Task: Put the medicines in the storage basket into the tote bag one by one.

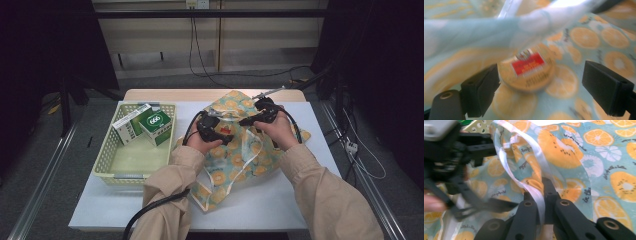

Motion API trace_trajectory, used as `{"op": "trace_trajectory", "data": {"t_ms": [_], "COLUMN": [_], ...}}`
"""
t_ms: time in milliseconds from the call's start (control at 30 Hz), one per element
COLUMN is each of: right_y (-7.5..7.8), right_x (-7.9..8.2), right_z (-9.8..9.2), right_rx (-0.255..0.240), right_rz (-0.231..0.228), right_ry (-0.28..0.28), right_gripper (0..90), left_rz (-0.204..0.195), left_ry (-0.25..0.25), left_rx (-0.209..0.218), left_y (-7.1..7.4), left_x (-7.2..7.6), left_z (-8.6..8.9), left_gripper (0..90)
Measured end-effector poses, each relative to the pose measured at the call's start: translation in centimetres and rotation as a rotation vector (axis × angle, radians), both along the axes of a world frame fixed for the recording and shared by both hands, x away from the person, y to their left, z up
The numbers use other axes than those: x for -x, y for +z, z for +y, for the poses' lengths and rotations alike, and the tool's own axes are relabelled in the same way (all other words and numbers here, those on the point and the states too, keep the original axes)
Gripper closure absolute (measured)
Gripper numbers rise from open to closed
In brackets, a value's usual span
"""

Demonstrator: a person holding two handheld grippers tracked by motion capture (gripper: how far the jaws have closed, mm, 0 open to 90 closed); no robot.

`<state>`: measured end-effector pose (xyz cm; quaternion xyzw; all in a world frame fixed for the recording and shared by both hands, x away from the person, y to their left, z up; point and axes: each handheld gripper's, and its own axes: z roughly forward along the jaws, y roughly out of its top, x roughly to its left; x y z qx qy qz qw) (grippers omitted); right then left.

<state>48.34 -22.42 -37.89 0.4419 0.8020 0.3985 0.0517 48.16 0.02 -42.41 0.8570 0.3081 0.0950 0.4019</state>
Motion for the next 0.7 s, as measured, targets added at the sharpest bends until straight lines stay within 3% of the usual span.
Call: {"op": "trace_trajectory", "data": {"t_ms": [233, 500, 600, 700], "right_y": [-0.3, -0.6, -0.7, -0.7], "right_x": [0.3, 0.9, 1.1, 1.1], "right_z": [0.0, 0.4, 0.4, 0.5], "right_rx": [0.003, 0.006, 0.003, 0.003], "right_rz": [0.002, 0.003, 0.002, 0.003], "right_ry": [-0.003, 0.007, 0.01, 0.017], "right_gripper": [90.0, 90.0, 90.0, 90.0], "left_rz": [0.039, 0.003, -0.026, -0.012], "left_ry": [-0.042, -0.072, -0.055, -0.042], "left_rx": [0.011, 0.028, -0.009, -0.002], "left_y": [2.4, 5.5, 6.4, 6.8], "left_x": [2.4, 4.0, 4.2, 3.8], "left_z": [1.8, 4.6, 6.2, 8.1], "left_gripper": [11.7, 11.1, 11.1, 11.1]}}
